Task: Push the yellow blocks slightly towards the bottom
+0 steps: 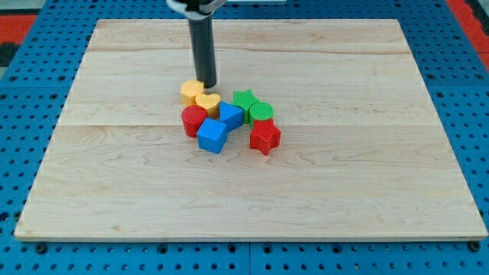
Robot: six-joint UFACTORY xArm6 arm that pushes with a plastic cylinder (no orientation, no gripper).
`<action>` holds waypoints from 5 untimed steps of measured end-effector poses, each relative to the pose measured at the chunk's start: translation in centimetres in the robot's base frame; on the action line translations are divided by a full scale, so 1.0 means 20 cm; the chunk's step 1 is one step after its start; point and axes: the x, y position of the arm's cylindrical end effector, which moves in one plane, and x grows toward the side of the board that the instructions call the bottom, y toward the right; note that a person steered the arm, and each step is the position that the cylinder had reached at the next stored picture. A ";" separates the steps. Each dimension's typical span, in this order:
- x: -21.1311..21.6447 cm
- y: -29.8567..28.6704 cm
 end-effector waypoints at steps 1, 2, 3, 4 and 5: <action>0.01 -0.02; 0.07 0.00; 0.17 0.01; 0.16 -0.01; -0.05 0.02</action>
